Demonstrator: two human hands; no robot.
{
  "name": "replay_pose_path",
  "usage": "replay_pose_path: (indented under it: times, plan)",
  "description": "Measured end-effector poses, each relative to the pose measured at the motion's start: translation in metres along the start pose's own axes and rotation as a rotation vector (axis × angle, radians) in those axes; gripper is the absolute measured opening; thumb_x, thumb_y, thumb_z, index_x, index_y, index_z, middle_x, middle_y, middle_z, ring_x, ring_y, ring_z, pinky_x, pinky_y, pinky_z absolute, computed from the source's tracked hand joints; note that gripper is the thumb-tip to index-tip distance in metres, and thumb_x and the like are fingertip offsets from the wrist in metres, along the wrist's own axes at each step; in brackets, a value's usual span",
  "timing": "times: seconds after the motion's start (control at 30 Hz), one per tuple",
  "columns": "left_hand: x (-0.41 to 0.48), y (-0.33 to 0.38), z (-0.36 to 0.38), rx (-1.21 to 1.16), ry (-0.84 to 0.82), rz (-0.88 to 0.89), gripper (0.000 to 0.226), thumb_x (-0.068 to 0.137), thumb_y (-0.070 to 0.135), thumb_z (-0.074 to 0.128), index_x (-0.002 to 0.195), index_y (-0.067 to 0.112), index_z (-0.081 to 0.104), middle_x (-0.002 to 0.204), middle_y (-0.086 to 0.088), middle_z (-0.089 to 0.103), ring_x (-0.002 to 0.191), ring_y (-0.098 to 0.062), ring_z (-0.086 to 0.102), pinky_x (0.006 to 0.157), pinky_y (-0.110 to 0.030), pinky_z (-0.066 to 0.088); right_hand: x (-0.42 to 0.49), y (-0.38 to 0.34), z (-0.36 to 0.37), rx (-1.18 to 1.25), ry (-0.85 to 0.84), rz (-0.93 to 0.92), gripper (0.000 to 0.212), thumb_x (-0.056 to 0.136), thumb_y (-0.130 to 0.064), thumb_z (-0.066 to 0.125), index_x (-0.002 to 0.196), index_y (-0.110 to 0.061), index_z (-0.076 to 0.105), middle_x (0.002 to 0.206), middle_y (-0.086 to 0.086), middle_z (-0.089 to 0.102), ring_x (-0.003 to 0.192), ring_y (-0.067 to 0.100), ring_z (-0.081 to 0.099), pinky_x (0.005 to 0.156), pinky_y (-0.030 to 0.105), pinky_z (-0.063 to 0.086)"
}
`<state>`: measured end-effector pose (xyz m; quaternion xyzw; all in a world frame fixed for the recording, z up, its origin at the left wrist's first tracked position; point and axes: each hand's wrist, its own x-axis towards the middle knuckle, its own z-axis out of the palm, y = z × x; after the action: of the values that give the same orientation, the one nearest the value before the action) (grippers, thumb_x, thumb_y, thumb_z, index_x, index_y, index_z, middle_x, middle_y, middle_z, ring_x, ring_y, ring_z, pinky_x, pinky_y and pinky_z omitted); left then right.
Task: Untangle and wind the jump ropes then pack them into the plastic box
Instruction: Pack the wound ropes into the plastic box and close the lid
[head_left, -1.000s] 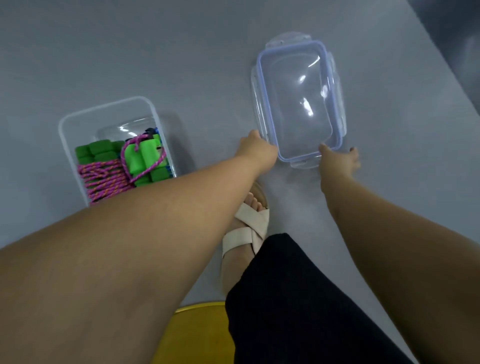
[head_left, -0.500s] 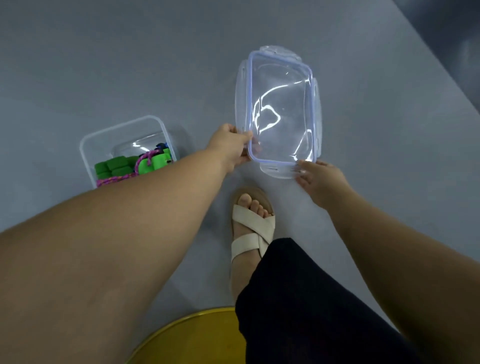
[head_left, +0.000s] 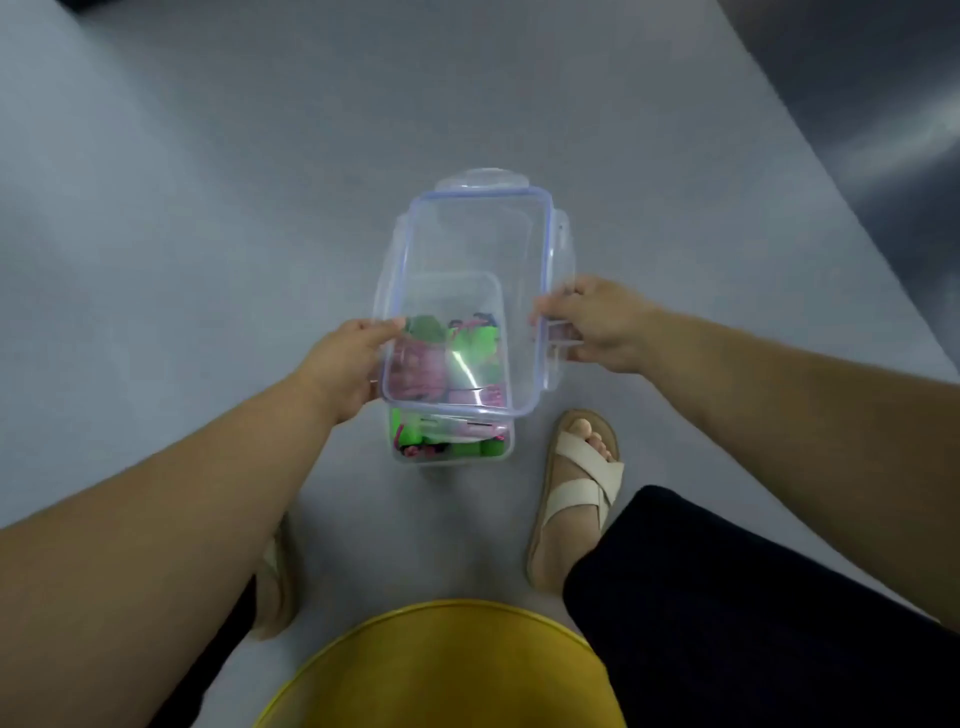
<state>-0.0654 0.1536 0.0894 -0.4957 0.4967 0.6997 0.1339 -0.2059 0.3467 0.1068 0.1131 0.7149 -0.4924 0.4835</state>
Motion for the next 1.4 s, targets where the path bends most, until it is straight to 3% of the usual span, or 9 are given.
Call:
replay_pose_path:
  times: [0.27,0.37,0.53,0.63,0.73,0.97,1.13,1.3,1.4]
  plan:
    - [0.006,-0.054,-0.028,0.19,0.095,-0.181,0.027,0.085,0.009,0.067,0.075,0.014,0.043,0.079,-0.01,0.055,0.072,-0.024,0.054,0.084,-0.048,0.052,0.017,0.075,0.058,-0.095,0.288,0.088,0.018,0.081,-0.022,0.067,0.087,-0.007,0.062,0.075,0.009,0.063,0.068,0.023,0.059,0.065,0.032,0.051]
    - [0.021,-0.063,-0.023,0.263,0.139,-0.151,0.029,0.083,0.009,0.069,0.069,0.014,0.045,0.084,-0.014,0.055,0.08,-0.026,0.053,0.087,-0.052,0.052,0.026,0.1,0.058,-0.064,0.344,0.103,0.049,0.069,-0.041,0.072,0.104,-0.008,0.062,0.097,0.011,0.068,0.088,0.027,0.065,0.085,0.043,0.054]
    - [0.05,-0.082,-0.027,0.255,0.188,-0.171,0.029,0.078,0.014,0.074,0.073,0.015,0.045,0.104,-0.022,0.062,0.099,-0.036,0.064,0.088,-0.053,0.052,0.048,0.094,0.064,-0.125,0.351,0.076,0.033,0.078,-0.029,0.069,0.102,-0.009,0.061,0.098,0.011,0.068,0.091,0.028,0.066,0.082,0.043,0.055]
    - [0.047,-0.079,-0.026,0.176,0.202,-0.17,0.025,0.081,0.01,0.071,0.088,0.013,0.047,0.114,-0.022,0.06,0.098,-0.036,0.064,0.082,-0.049,0.054,0.054,0.086,0.067,-0.16,0.338,0.063,0.032,0.084,-0.025,0.066,0.11,-0.009,0.057,0.104,0.008,0.066,0.088,0.023,0.065,0.078,0.036,0.055]
    - [0.045,-0.076,-0.023,0.203,0.201,-0.077,0.062,0.082,0.006,0.068,0.133,0.021,0.037,0.119,-0.015,0.055,0.098,-0.032,0.059,0.087,-0.044,0.052,0.055,0.086,0.064,-0.163,0.349,0.056,0.04,0.084,-0.025,0.068,0.118,-0.012,0.053,0.102,0.003,0.064,0.084,0.019,0.065,0.076,0.034,0.055]
    - [0.041,-0.062,0.0,1.223,0.134,0.322,0.084,0.088,0.019,0.055,0.152,0.022,0.0,0.157,-0.004,-0.02,0.145,-0.03,-0.011,0.119,-0.038,0.008,0.057,0.087,0.061,-0.14,0.378,0.082,0.056,0.077,-0.028,0.075,0.127,-0.017,0.051,0.112,0.006,0.065,0.091,0.023,0.067,0.084,0.044,0.055]
    - [0.047,-0.069,0.009,1.284,0.034,0.262,0.116,0.079,0.057,0.062,0.146,0.012,-0.022,0.15,-0.011,-0.035,0.141,-0.032,-0.025,0.117,-0.04,0.0,0.064,0.089,0.058,-0.08,0.373,0.117,0.052,0.076,-0.024,0.076,0.123,-0.02,0.053,0.113,0.007,0.065,0.089,0.024,0.067,0.081,0.043,0.057]
    - [0.046,-0.07,0.012,1.117,0.061,0.268,0.128,0.069,0.047,0.078,0.148,0.015,-0.018,0.152,-0.003,-0.033,0.143,-0.028,-0.02,0.117,-0.037,0.004,0.066,0.089,0.059,-0.105,0.409,0.037,0.079,0.077,-0.019,0.075,0.143,-0.028,0.031,0.113,0.007,0.064,0.095,0.024,0.066,0.089,0.045,0.053]
    - [0.046,-0.071,0.011,1.085,0.077,0.259,0.13,0.066,0.044,0.081,0.148,0.019,-0.016,0.152,-0.003,-0.033,0.144,-0.025,-0.018,0.117,-0.035,0.008,0.062,0.088,0.067,-0.398,0.376,-0.095,0.075,0.09,-0.018,0.06,0.148,-0.03,0.015,0.145,0.005,0.041,0.126,0.023,0.047,0.102,0.035,0.04]
